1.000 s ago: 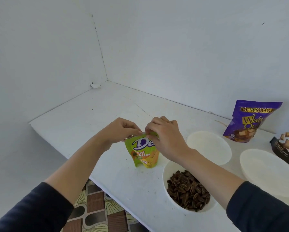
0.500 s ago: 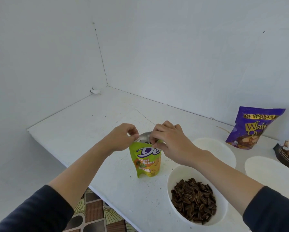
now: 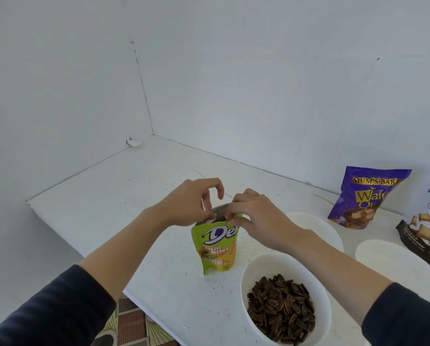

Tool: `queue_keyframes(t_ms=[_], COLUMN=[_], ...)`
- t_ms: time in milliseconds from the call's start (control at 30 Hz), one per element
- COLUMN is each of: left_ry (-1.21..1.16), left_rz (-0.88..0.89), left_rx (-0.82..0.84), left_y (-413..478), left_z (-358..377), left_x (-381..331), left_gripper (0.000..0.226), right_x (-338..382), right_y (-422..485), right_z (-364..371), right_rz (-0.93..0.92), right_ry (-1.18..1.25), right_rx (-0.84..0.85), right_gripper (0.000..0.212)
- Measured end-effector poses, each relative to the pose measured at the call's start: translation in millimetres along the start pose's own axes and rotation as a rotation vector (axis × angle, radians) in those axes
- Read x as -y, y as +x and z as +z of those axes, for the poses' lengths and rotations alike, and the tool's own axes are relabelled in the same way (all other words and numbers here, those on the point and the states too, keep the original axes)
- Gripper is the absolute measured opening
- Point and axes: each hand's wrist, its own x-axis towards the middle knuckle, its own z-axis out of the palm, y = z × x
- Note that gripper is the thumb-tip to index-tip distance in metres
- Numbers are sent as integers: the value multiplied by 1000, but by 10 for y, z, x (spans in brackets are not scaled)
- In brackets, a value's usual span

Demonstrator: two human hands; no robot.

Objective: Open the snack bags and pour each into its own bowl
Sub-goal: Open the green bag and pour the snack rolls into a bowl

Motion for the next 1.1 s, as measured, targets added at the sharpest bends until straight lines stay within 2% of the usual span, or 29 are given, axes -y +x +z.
queue_keyframes(t_ms=[67,133,300,433,567,767,867,967,1033,1100], left_ry=[204,266,34,-101,-116,-96,-95,-316,-466,-547], left_rz=[-6,-29,-50,-58,-49,-143,-116,-66,-61,-56], left_rx=[-42,-89,-125,-6,-78,-251,-134,-27,0,34], left_y=[40,70,126,112,147,186,174,101,22,-51], left_z=[-60,-129,-75,34,154,145,152,175,236,350], left_x=[57,112,125,111,80,138,142,127,99,83], left_gripper=[31,23,23,27,26,28,21,16,23,39], right_x=[-44,-66,-126,-194,-175,-247,-214,-240,-269,-284], right_y=[-32,-63,-104,-134,-115,-124,-103,-94,-89,-71], right_z=[-46,-79,-80,-58,-3,-41,-35,-12,4,1], right_rz=[-8,-13,-10,40,30,9,-4,39,79,142], right_ry=[7,66,21,34,104,35,-49,-95,-63,-26], right_rx=[43,88,55,-32,-28,29,-23,-103,-171,-232], right_gripper=[6,7,6,6,4,8,6,6,6,6])
